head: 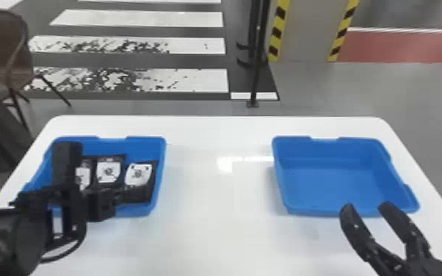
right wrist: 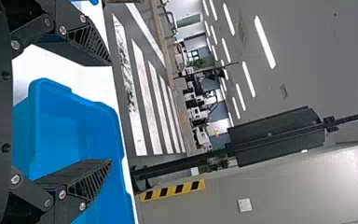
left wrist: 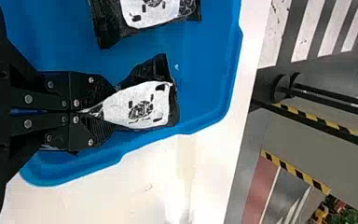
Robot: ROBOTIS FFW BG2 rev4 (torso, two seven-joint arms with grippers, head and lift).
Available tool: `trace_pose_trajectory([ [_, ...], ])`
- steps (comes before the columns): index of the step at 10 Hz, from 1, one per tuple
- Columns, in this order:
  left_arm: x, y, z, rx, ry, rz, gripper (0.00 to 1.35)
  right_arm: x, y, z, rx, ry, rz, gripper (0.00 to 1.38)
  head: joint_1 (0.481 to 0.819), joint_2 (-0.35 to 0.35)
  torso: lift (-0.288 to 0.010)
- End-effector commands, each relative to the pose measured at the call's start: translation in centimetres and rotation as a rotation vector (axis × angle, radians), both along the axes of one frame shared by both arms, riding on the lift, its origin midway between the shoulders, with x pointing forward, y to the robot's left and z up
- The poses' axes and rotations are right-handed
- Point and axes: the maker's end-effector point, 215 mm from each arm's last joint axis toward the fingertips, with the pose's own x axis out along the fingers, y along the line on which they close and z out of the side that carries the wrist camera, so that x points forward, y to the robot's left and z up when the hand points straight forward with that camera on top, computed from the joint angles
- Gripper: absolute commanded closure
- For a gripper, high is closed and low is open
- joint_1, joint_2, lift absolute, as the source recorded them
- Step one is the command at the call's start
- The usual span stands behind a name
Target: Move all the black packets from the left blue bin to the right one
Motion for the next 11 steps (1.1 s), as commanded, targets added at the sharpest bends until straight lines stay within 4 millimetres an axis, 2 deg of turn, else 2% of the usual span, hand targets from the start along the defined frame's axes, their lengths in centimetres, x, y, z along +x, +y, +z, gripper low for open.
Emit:
trace_pose_trajectory([
  [1,-1.2,-1.2,2.9,-0.032,-0.065,-0.023,1.21,0.1,0.4,0.1,0.004,-0.001,0.014,0.31,0.695,-0.028,-0.14],
  [2,-2.3,-2.8,4.4,-0.07,-0.101,-0.052,1.21,0.2,1.3,0.3,0.018,0.004,0.035,0.32,0.695,-0.033,-0.14],
  [3,-3.0,-5.1,5.8,-0.111,-0.133,-0.097,1.21,0.4,2.4,0.3,0.029,0.016,0.074,0.33,0.695,-0.042,-0.14],
  [5,-4.9,-10.3,8.3,-0.199,-0.201,-0.193,1.21,1.4,5.7,0.8,0.138,0.027,0.166,0.32,0.695,-0.064,-0.14],
  [6,-6.3,-12.7,8.4,-0.237,-0.19,-0.237,1.21,2.2,6.7,0.8,0.156,0.037,0.21,0.32,0.695,-0.081,-0.14],
  [8,-8.4,-16.2,8.1,-0.295,-0.16,-0.301,1.21,4.0,8.4,1.2,0.194,0.034,0.277,0.32,0.695,-0.117,-0.14],
  [11,-10.1,-19.8,8.7,-0.352,-0.144,-0.374,1.21,5.6,10.1,0.6,0.232,0.048,0.322,0.32,0.695,-0.158,-0.14],
])
